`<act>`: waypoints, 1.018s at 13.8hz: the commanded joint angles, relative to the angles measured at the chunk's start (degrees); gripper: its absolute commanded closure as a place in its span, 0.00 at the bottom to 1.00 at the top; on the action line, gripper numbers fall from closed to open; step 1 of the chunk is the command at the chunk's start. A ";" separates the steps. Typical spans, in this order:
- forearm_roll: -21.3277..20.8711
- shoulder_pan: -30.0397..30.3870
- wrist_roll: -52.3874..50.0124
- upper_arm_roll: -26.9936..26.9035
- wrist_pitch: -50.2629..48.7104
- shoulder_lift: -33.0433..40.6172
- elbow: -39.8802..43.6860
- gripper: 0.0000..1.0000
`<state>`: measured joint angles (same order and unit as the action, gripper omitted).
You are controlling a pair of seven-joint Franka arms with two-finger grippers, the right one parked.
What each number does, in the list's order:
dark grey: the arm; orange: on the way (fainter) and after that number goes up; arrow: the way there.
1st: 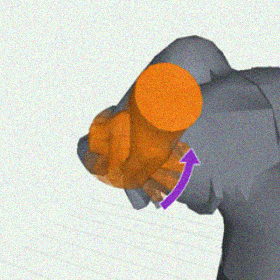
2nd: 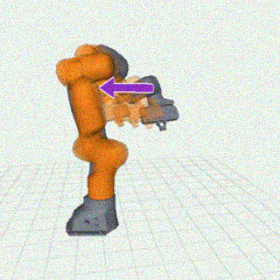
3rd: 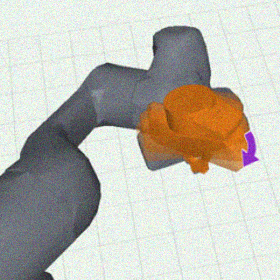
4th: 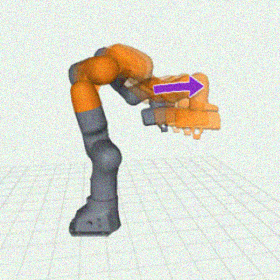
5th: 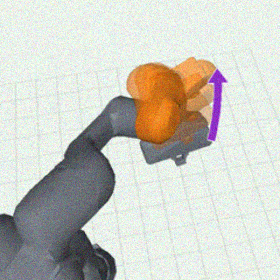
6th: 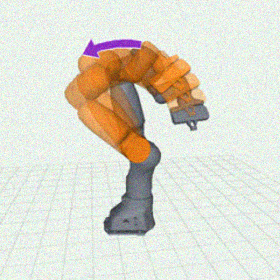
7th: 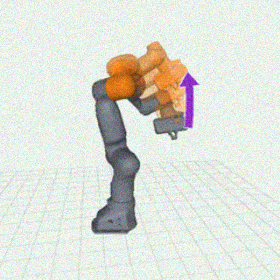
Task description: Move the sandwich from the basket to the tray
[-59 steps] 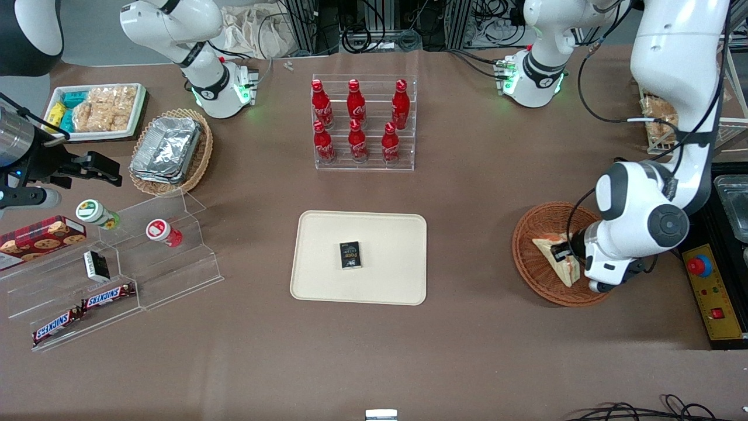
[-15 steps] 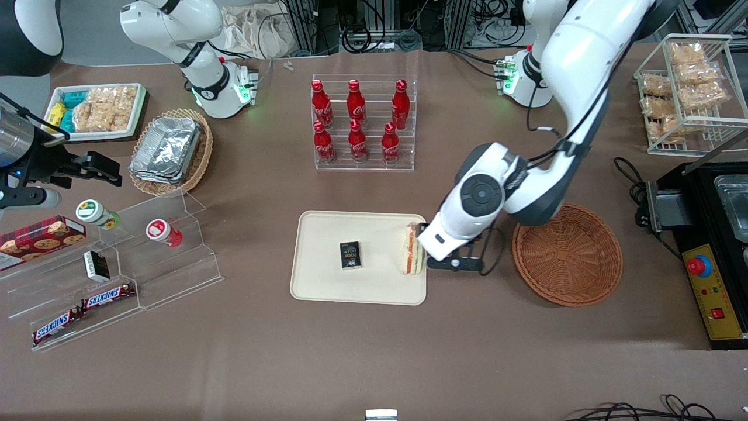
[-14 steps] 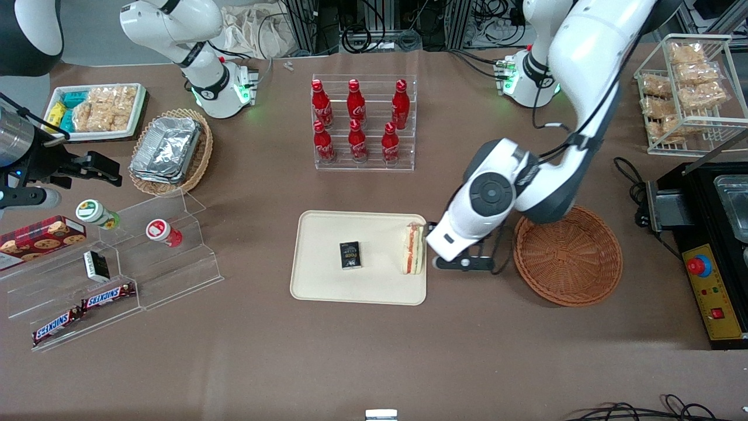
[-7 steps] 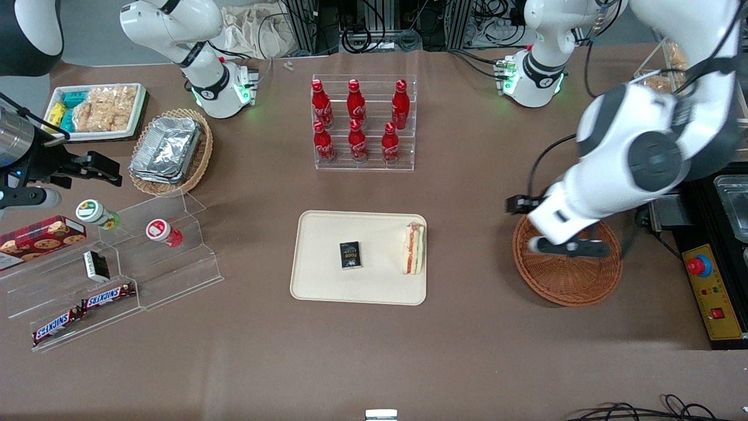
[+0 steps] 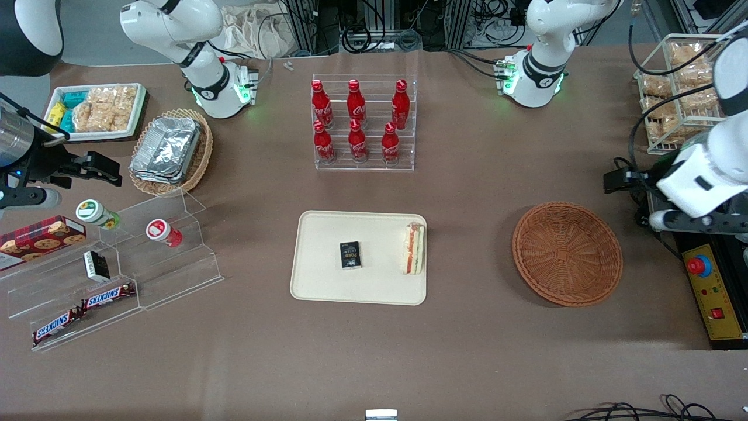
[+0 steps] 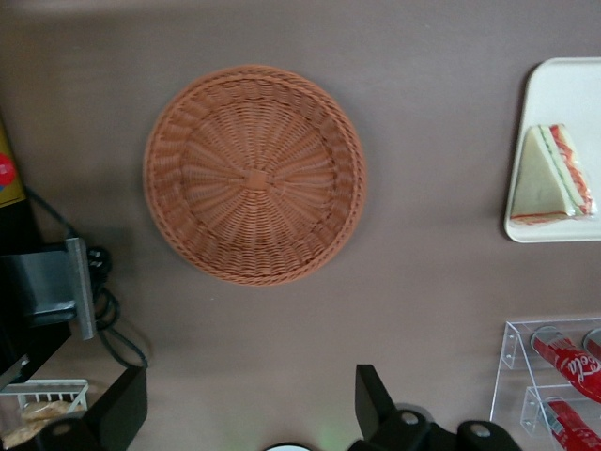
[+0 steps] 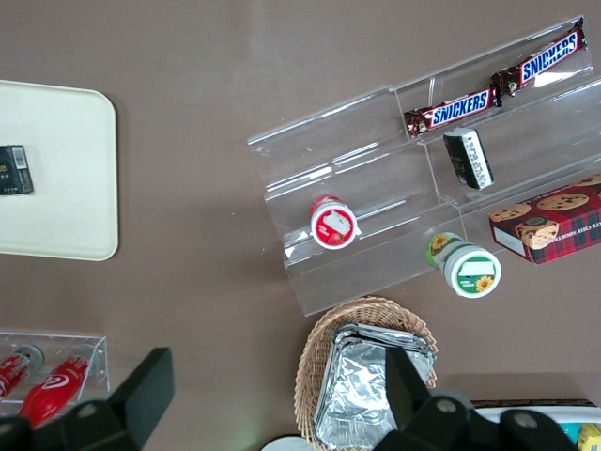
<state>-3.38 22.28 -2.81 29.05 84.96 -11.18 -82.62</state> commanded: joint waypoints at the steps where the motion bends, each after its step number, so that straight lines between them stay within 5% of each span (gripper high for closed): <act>1: -0.75 0.66 0.79 0.22 -1.20 1.07 0.26 0.01; 10: -2.33 0.58 0.26 -0.04 -3.22 2.38 0.18 0.00; 11: -2.16 -0.82 0.35 -2.40 -3.74 2.39 0.17 0.00; 14: -0.84 -17.04 1.05 -20.91 -4.71 3.62 0.09 0.00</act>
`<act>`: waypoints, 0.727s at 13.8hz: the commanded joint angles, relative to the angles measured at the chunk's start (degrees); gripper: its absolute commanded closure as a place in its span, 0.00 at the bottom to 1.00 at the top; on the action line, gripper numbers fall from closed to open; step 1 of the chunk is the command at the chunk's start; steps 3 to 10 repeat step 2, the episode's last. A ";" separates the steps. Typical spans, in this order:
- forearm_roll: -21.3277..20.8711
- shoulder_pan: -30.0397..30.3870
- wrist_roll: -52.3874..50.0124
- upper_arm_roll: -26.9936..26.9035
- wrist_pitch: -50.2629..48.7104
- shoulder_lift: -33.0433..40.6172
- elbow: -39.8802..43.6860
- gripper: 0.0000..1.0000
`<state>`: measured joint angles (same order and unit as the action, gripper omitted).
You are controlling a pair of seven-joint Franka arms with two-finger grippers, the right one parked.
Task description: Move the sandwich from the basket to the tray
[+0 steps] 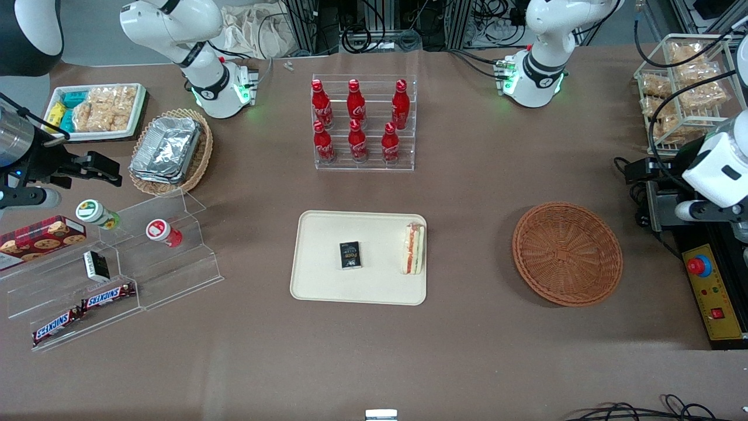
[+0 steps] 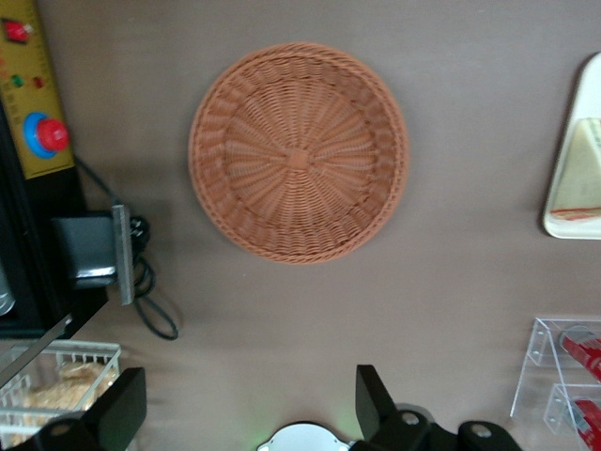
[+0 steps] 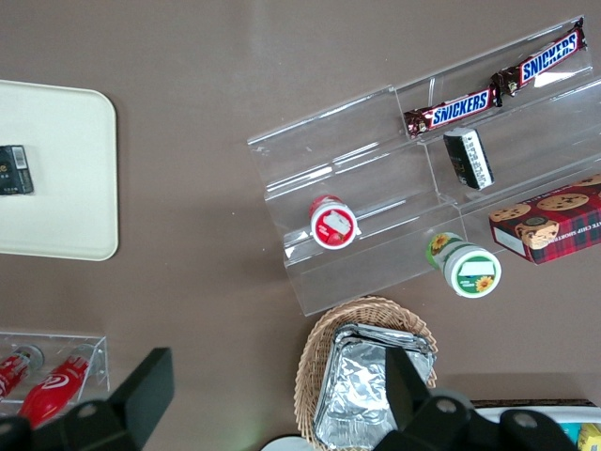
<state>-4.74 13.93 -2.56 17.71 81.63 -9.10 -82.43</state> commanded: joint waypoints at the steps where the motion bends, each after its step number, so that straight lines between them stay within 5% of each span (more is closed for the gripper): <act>1: 1.04 -9.96 0.88 -11.01 -1.39 1.98 -0.19 0.00; 10: 1.57 -9.97 0.97 -11.20 -1.39 2.07 -0.19 0.00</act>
